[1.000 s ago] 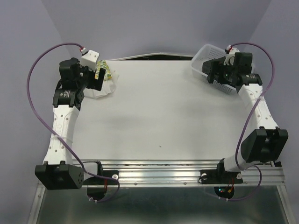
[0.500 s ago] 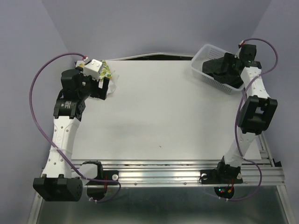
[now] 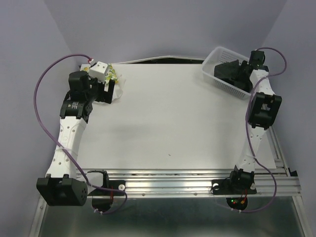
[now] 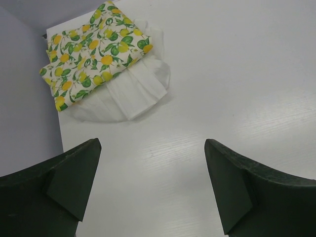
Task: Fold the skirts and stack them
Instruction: Grab the skirt from the pile
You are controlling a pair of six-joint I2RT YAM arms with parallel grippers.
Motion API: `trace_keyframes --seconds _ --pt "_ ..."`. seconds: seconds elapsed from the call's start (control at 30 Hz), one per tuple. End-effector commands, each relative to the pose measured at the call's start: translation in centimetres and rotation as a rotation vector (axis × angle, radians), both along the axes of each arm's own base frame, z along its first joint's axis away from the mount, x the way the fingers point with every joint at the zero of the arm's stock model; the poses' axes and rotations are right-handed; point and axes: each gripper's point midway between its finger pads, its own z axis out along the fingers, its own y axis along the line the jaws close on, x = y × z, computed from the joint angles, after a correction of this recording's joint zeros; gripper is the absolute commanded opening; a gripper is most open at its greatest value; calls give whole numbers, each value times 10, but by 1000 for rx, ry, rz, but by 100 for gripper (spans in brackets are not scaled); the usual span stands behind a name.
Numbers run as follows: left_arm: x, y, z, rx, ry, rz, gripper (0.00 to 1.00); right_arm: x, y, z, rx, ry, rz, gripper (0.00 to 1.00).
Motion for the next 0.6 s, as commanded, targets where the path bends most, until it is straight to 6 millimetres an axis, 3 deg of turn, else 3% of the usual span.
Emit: trace_keyframes --seconds 0.0,0.1,0.13,0.2,0.23,0.37,0.4,0.57 --pt "6 -2 11 -29 -49 13 99 20 12 42 50 -139 75 41" --pt "6 -5 0 -53 -47 9 99 20 22 75 42 -222 149 23" --pt "7 -6 -1 -58 -47 8 99 17 27 102 28 -276 181 18" --pt "10 -9 0 -60 -54 -10 99 18 35 134 31 -360 221 1" --pt "13 -8 -1 -58 -47 -8 99 15 43 162 43 -418 255 1" --pt "29 -7 0 -65 -26 11 99 10 70 236 91 -599 374 1" --pt "36 -8 1 -72 -22 11 99 4 79 264 95 -655 418 1" --pt "52 -17 8 -124 -31 -10 99 -14 99 337 116 -816 498 1"
